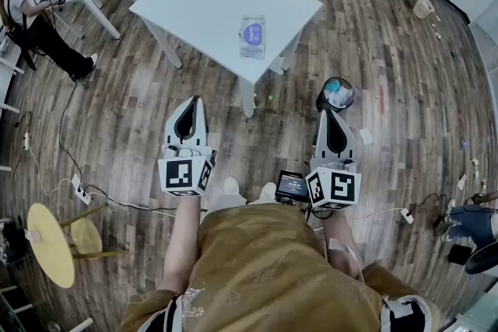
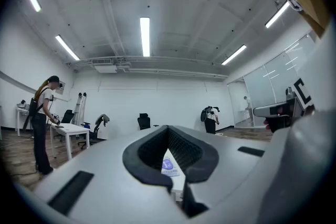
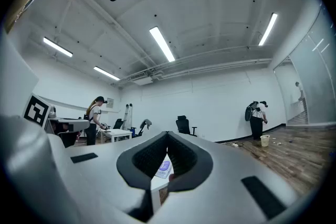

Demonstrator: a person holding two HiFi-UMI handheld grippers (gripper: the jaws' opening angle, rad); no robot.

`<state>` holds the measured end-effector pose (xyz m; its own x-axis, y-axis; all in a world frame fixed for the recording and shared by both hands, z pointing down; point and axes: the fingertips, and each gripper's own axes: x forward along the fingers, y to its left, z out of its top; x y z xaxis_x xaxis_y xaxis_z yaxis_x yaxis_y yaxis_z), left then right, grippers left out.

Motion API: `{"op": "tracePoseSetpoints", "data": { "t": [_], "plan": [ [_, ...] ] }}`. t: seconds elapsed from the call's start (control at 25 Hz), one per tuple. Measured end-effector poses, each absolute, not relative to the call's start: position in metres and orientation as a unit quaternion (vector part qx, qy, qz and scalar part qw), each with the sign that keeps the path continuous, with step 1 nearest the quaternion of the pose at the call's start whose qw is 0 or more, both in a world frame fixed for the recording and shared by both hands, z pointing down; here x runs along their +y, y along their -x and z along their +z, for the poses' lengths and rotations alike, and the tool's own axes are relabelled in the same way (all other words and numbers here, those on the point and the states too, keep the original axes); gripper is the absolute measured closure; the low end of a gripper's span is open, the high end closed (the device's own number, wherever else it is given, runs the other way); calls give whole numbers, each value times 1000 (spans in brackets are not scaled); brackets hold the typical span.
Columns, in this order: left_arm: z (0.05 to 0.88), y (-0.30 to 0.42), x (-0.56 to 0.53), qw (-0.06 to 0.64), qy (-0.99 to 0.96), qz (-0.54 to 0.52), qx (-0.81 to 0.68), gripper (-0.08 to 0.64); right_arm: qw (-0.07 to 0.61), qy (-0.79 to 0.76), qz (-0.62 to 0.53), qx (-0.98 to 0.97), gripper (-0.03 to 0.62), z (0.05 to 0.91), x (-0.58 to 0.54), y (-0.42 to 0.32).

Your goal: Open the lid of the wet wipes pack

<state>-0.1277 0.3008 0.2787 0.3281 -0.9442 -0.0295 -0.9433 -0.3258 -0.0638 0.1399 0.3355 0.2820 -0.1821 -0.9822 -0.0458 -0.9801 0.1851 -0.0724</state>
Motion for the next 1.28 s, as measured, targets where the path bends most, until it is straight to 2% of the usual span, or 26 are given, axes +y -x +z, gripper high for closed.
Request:
{"op": "tracePoseSetpoints", "data": {
  "t": [0.16,0.72,1.28],
  "plan": [
    [281,123,305,51,806,-20,589,558,43,633,-8,773,583,284,338,-150],
    [281,92,299,44,817,-12,575,558,29,643,0,765,584,286,342,-180],
    [286,103,238,34,820,4,572,558,14,640,10,769,583,285,277,-157]
  ]
}}
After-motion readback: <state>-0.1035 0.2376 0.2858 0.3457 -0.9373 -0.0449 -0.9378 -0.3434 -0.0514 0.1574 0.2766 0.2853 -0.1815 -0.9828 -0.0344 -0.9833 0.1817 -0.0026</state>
